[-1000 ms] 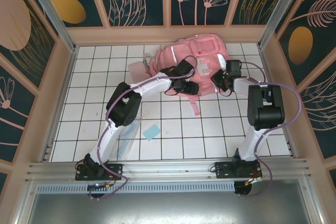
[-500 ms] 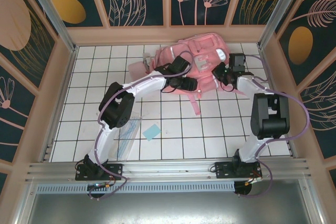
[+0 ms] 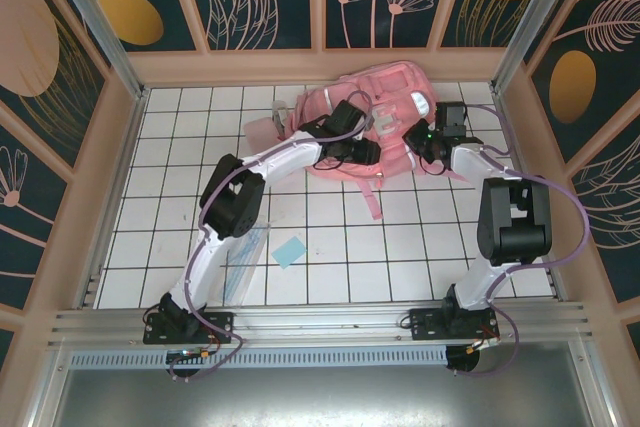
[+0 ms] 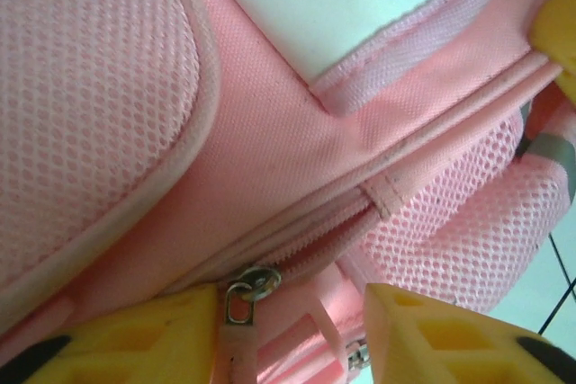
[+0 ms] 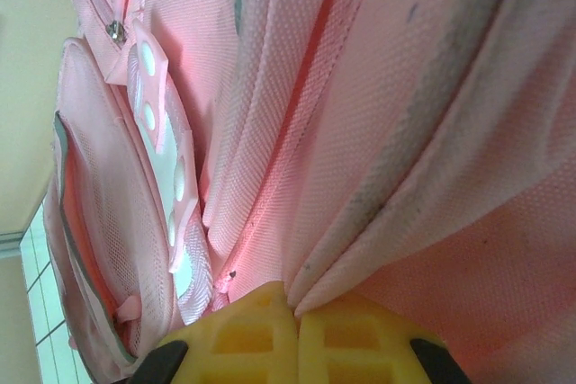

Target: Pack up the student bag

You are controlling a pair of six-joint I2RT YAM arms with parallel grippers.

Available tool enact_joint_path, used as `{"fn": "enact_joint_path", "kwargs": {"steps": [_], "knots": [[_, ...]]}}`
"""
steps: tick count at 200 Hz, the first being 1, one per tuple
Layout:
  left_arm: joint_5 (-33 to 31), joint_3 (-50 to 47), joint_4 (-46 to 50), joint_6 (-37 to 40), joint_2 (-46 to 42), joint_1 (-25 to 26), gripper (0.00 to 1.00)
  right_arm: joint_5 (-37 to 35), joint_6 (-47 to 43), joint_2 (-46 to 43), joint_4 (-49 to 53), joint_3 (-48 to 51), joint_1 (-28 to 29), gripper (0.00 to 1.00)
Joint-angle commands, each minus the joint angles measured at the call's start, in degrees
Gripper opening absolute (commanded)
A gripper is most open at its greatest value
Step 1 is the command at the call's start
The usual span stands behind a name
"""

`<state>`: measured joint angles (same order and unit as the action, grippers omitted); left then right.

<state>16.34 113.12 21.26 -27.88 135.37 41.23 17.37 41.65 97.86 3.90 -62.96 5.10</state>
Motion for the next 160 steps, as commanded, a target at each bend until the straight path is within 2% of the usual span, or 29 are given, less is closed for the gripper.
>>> {"fn": "enact_joint_path", "kwargs": {"steps": [1,19,43,83,106,120,133,149,160], "knots": [[1.8,2.1,-5.5,1.1,1.4,-0.3,0.38,4.9,-2.6,-3.7,0.1,-2.0,2.2,0.0],[1.6,0.7,-5.4,1.8,0.0,-0.3,0.33,4.6,-2.8,-3.5,0.1,-2.1,2.0,0.0],[-0.6,-0.6,-3.5,3.6,-0.9,-0.3,0.34,4.8,-2.8,-3.3,-0.1,-2.2,1.8,0.0],[-5.9,3.9,4.6,7.3,2.9,-0.3,0.35,4.9,-2.7,-3.7,0.0,-2.5,1.9,0.0],[-8.1,4.8,8.9,8.7,3.5,-0.3,0.43,4.5,-3.0,-3.7,0.3,-2.7,1.9,0.0],[-8.9,3.5,10.1,9.1,2.7,-0.3,0.43,4.4,-3.1,-3.7,0.3,-2.8,1.8,0.0],[-8.7,1.5,9.9,9.3,1.6,-0.3,0.38,4.4,-3.2,-3.6,0.3,-3.0,1.9,0.0],[-8.6,0.4,9.6,9.5,1.5,-0.4,0.27,4.5,-3.4,-3.6,0.4,-3.1,1.9,0.0],[-8.7,0.7,10.1,9.5,1.9,-0.6,0.26,4.2,-3.5,-3.7,0.6,-3.1,1.8,0.0]]}}
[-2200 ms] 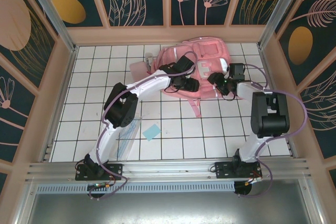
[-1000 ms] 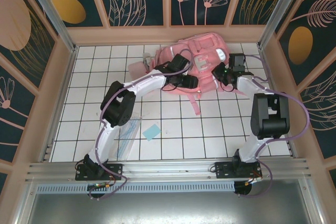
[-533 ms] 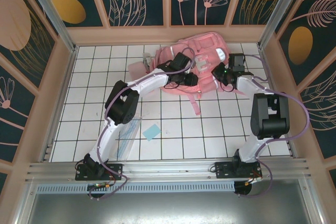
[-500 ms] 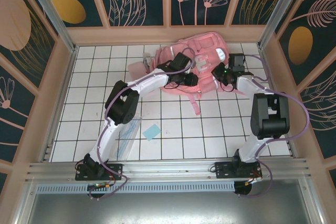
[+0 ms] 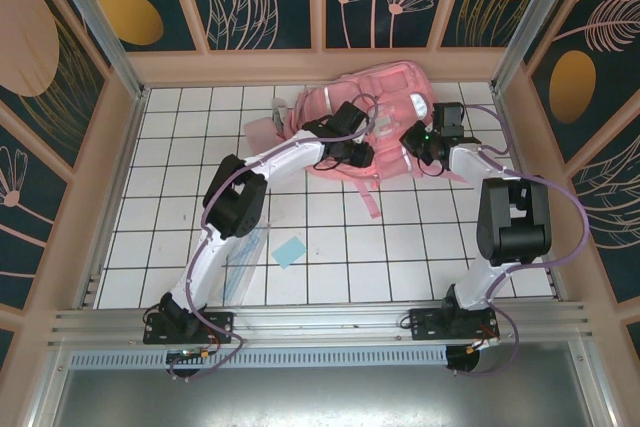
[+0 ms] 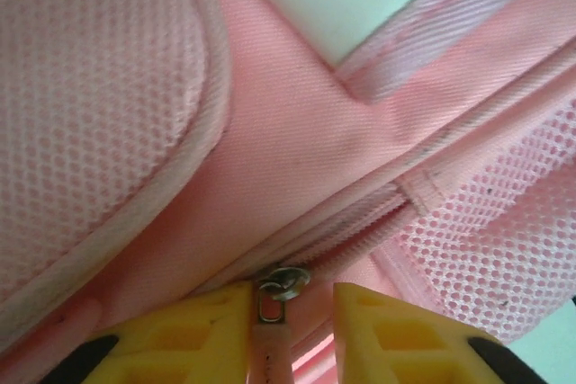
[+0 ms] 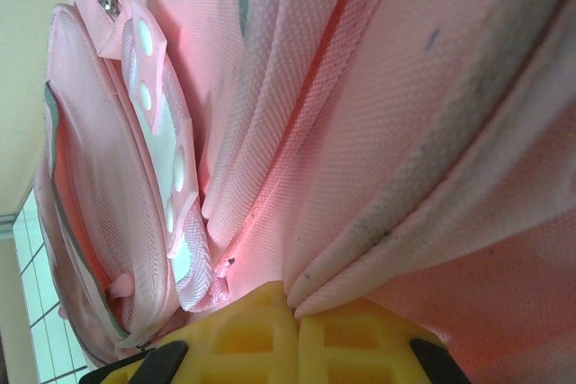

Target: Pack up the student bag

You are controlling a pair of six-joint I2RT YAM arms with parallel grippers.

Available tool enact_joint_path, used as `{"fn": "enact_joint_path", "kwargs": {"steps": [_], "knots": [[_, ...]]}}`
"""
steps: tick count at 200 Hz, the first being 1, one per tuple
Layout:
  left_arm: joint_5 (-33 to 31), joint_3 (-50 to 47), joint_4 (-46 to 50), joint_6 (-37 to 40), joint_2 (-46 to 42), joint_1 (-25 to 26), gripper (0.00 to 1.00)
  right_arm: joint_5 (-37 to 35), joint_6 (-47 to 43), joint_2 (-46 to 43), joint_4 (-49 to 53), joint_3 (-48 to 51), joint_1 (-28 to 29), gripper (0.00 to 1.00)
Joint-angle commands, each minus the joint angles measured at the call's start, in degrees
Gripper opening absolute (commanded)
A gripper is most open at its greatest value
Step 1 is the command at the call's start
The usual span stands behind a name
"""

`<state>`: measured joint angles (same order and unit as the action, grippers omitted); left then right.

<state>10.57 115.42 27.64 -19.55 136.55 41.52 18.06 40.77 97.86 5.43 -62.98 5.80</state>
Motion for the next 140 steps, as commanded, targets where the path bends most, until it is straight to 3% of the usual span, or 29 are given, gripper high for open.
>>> {"fn": "enact_joint_path", "kwargs": {"steps": [1,14,32,50,76,91,105,126,140], "knots": [[-3.0,-1.5,3.8,1.2,0.7,-0.9,0.26,3.5,-2.6,-3.7,-0.9,-3.1,1.2,0.0],[-3.8,-1.4,4.2,0.8,0.5,-1.3,0.28,3.1,-2.9,-3.9,-0.6,-2.9,1.2,0.0],[-5.9,-1.6,5.3,0.7,-0.3,-2.1,0.52,2.7,-3.3,-4.1,-0.4,-2.7,1.1,0.0],[-7.1,-1.5,6.6,1.6,-0.3,-2.2,0.59,2.9,-3.2,-4.2,-0.8,-2.4,1.0,0.0],[-6.2,-2.2,7.5,1.2,0.3,-2.2,0.57,2.8,-3.1,-4.2,-1.1,-2.3,1.0,0.0],[-6.1,-3.4,7.7,0.9,0.0,-2.3,0.42,2.4,-3.3,-4.2,-1.0,-2.3,1.0,0.0],[-6.3,-4.8,8.2,0.9,-0.8,-2.3,0.36,1.8,-3.7,-4.1,-0.8,-2.2,0.9,0.0],[-7.9,-6.5,9.8,0.9,-2.4,-2.5,0.35,1.3,-3.9,-3.8,-0.7,-1.9,0.6,0.0],[-9.1,-8.3,9.4,0.7,-3.8,-2.5,0.43,1.7,-3.6,-3.7,-1.4,-1.5,0.5,0.0]]}}
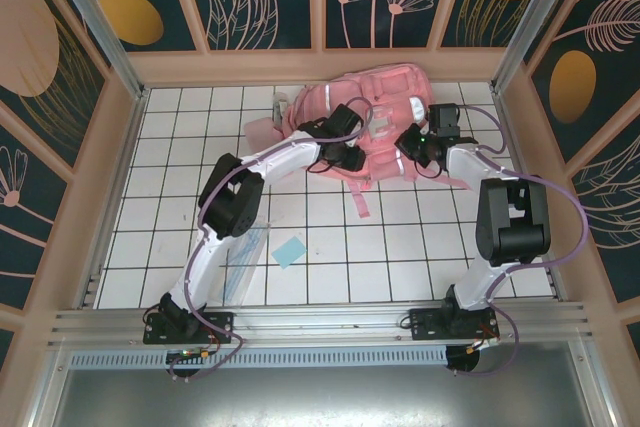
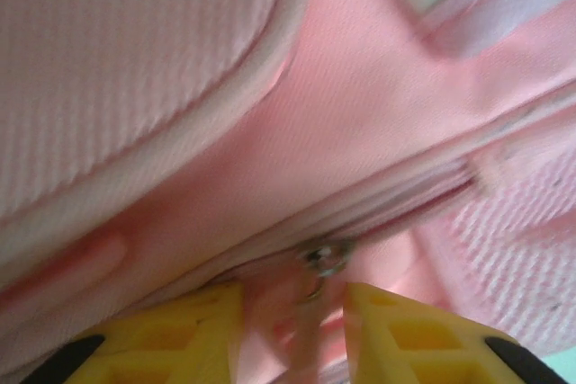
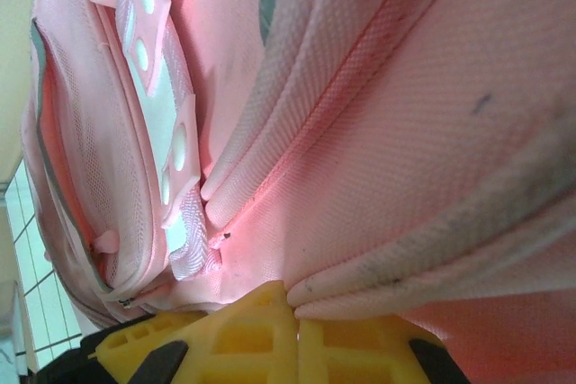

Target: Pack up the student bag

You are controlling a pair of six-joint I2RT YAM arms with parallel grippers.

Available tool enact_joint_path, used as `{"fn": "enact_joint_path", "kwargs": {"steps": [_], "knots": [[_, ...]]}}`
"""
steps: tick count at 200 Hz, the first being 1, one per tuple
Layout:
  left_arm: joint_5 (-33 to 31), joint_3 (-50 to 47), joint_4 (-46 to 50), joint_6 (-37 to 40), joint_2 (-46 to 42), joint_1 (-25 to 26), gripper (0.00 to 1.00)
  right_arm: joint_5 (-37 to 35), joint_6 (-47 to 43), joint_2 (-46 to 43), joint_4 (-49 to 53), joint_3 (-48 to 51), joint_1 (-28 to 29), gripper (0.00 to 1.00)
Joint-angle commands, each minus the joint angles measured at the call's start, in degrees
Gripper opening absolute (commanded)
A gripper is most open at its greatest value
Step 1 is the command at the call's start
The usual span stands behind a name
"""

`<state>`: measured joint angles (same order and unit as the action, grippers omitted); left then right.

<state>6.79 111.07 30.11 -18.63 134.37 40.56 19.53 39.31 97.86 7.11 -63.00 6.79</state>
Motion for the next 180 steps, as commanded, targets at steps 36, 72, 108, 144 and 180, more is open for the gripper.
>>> {"fn": "enact_joint_path", "kwargs": {"steps": [36,72,108,144,180], "knots": [[-2.4,-5.5,2.2,-1.5,-2.7,-2.5,0.33,0.5,-2.2,-3.7,-3.3,-1.6,-0.4,0.0],[0.3,-2.2,0.9,-2.3,-2.6,-2.9,0.38,-0.4,-3.0,-4.5,-2.5,-1.5,-0.4,0.0],[3.2,-1.6,-0.3,-2.1,-5.4,-2.9,0.66,-0.3,-3.3,-4.5,-2.3,-1.8,-0.4,0.0],[2.9,-0.4,-1.0,-1.5,-3.4,-3.0,0.64,0.3,-3.2,-4.3,-2.6,-1.8,-0.5,0.0],[3.0,3.0,-0.7,-0.1,1.0,-3.1,0.53,0.6,-3.4,-4.7,-2.5,-1.4,-0.4,0.0]]}}
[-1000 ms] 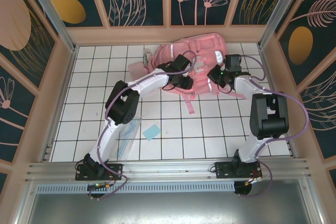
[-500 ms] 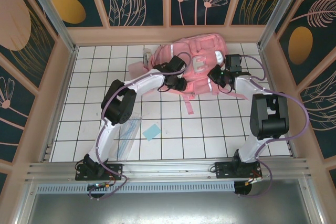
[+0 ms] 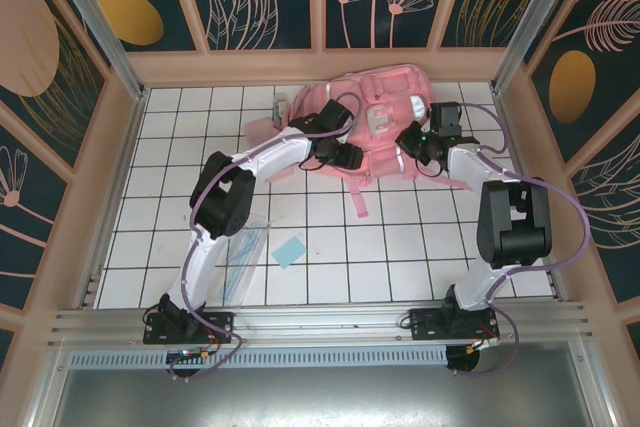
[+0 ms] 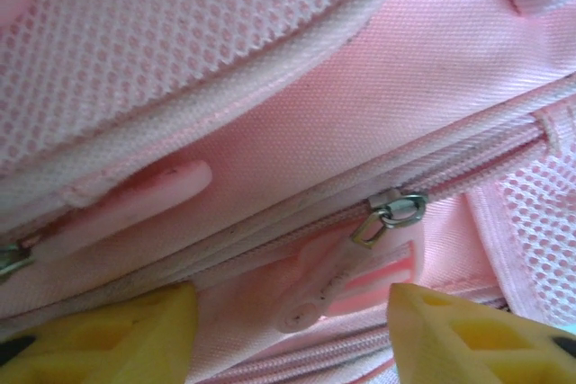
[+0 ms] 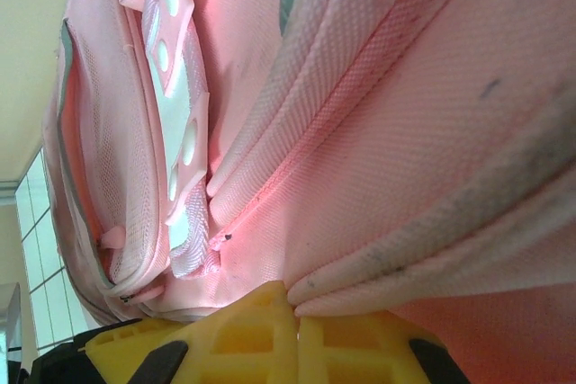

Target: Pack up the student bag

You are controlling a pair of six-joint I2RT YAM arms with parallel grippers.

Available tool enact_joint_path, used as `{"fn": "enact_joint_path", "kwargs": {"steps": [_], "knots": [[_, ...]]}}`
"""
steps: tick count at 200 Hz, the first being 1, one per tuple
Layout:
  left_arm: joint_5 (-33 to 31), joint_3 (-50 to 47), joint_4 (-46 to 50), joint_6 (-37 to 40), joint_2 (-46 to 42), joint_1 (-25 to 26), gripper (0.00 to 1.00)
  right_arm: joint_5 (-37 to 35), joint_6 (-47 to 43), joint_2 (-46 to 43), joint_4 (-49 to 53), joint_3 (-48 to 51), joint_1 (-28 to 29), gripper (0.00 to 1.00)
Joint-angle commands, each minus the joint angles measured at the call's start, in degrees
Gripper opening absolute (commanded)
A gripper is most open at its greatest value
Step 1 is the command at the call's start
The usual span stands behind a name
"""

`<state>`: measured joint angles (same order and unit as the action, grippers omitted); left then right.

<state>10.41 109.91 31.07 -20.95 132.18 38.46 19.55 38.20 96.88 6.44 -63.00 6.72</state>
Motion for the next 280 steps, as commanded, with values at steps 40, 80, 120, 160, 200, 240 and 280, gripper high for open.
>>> {"fn": "enact_joint_path", "kwargs": {"steps": [40,80,120,160,200,240,280], "knots": [[3.4,6.4,-3.6,1.4,5.2,-1.1,0.42,0.4,-2.4,-3.7,-1.6,-0.9,-0.3,0.0],[12.7,3.2,-12.9,-3.0,2.9,-1.1,0.29,0.7,-2.2,-3.5,-1.9,-0.5,-0.3,0.0],[21.7,-0.8,-22.0,-8.6,2.4,-1.0,0.31,0.8,-2.0,-3.5,-2.6,0.5,-0.4,0.0],[20.3,-0.5,-20.9,-8.3,2.8,-1.3,0.14,0.6,-2.2,-3.8,-2.6,0.8,-0.5,0.0],[17.1,-0.7,-18.9,-6.4,1.0,-1.5,0.0,0.7,-2.4,-4.1,-2.6,1.1,-0.8,0.0],[7.5,1.0,-8.4,0.1,0.1,-1.8,0.0,-0.4,-3.6,-4.4,-1.4,1.0,-1.8,0.0],[-7.7,0.8,3.7,7.2,-1.0,-2.2,0.0,-1.1,-4.2,-4.2,-1.2,1.2,-3.1,0.0]]}}
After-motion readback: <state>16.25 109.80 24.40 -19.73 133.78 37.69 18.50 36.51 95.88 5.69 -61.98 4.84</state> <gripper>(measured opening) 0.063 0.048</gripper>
